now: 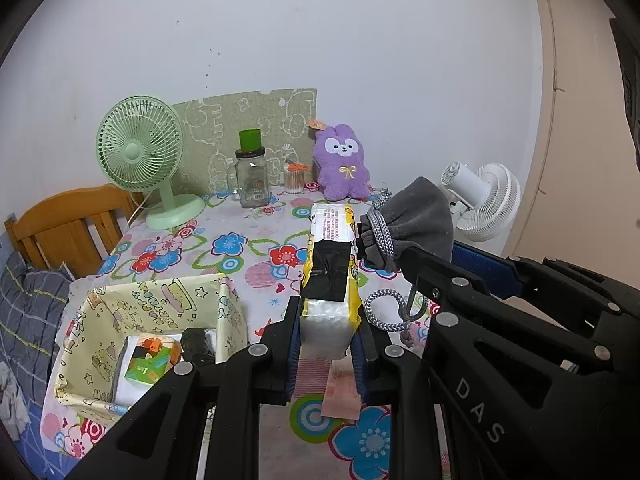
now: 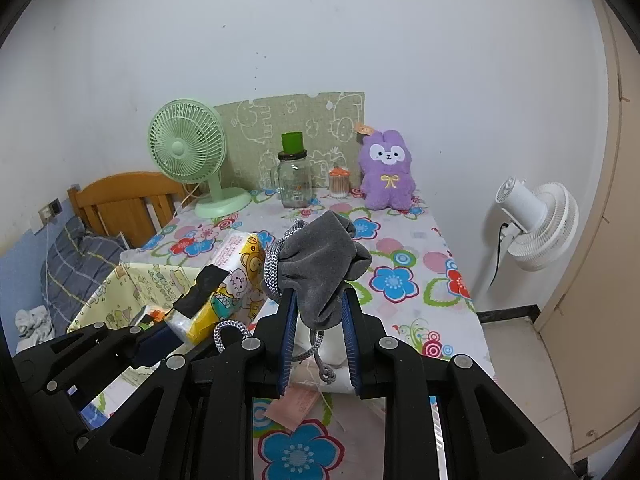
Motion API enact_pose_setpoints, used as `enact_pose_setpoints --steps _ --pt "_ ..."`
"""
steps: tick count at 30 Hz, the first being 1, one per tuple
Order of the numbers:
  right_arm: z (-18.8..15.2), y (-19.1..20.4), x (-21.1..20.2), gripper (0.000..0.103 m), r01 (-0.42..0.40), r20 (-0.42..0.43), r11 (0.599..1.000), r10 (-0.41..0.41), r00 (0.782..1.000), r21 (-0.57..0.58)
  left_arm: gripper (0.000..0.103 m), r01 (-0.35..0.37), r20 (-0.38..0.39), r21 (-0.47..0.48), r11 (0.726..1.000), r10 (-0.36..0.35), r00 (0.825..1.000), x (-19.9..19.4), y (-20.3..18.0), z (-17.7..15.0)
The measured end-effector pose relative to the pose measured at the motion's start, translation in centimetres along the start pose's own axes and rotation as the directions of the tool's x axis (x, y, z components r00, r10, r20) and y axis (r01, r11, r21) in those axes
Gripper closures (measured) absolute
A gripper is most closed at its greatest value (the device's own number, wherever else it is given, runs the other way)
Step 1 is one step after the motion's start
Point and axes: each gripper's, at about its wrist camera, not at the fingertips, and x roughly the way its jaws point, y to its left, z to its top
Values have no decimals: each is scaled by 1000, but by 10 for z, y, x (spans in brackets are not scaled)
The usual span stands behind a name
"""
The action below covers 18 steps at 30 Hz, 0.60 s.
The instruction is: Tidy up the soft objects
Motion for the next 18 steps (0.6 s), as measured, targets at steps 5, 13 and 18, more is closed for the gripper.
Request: enact_pose_setpoints --steps 5,13,18 --pt "2 9 0 77 1 2 1000 -1 1000 -12 82 -4 4 6 1000 4 1000 -3 11 1" --pt "7 29 5 77 -24 3 999 24 1000 -31 82 -28 7 8 1000 28 1000 -7 30 2" --pt "10 43 8 77 -44 0 998 44 999 -42 82 -41 8 11 999 41 999 -9 45 3"
